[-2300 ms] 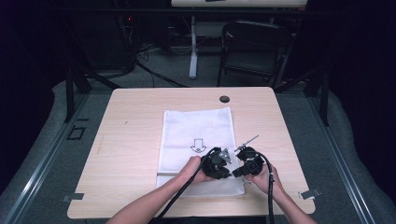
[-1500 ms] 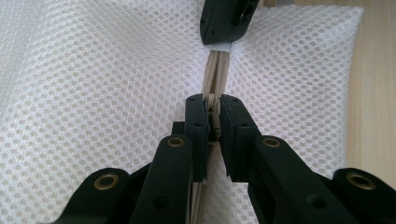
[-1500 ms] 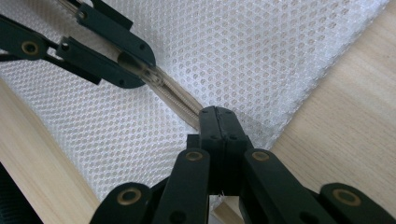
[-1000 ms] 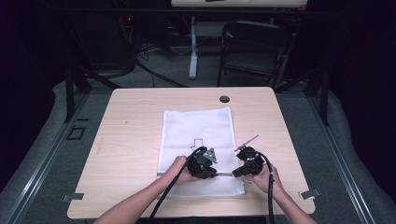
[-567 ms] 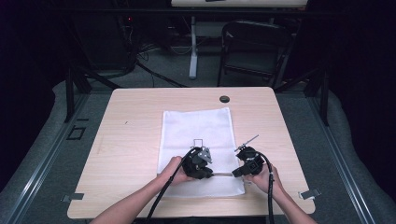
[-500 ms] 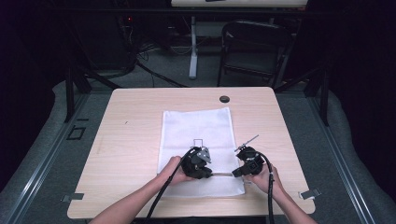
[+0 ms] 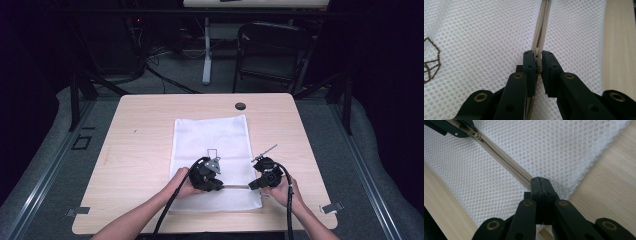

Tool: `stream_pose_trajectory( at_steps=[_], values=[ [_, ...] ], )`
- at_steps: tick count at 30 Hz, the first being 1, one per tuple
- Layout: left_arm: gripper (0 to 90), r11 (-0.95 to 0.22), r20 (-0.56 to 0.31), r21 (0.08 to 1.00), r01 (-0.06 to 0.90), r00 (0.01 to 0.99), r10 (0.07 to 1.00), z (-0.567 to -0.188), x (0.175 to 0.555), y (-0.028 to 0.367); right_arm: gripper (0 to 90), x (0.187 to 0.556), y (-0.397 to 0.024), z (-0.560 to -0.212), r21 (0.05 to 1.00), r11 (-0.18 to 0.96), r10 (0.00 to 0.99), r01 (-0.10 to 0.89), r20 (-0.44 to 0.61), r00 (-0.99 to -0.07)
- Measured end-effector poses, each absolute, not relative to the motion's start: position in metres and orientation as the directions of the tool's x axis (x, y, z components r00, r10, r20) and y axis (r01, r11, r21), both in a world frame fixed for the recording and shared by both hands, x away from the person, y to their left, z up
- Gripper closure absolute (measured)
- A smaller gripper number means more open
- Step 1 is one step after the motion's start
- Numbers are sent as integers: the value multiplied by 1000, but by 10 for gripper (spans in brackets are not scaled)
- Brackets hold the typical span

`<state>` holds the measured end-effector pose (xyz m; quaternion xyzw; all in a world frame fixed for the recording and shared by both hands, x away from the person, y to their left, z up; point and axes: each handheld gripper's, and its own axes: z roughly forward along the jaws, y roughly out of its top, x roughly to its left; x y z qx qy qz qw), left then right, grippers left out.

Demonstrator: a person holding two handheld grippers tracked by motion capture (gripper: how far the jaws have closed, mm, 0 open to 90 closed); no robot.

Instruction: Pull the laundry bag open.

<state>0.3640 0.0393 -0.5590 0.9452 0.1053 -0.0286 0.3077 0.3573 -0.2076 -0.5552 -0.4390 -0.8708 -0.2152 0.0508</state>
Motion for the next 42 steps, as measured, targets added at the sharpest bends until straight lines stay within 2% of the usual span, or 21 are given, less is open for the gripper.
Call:
stream_pose_trajectory(
  at_steps=[28,42],
  values=[
    [822,-784,-125,575,231,973,195,-557,358,76,900,357,-207,-554,322,528,744,786,271,-611],
    [821,-778,-132,559,286,957,257,-557,359,117,900,357,-207,-555,328,519,746,789,277,-606]
  ],
)
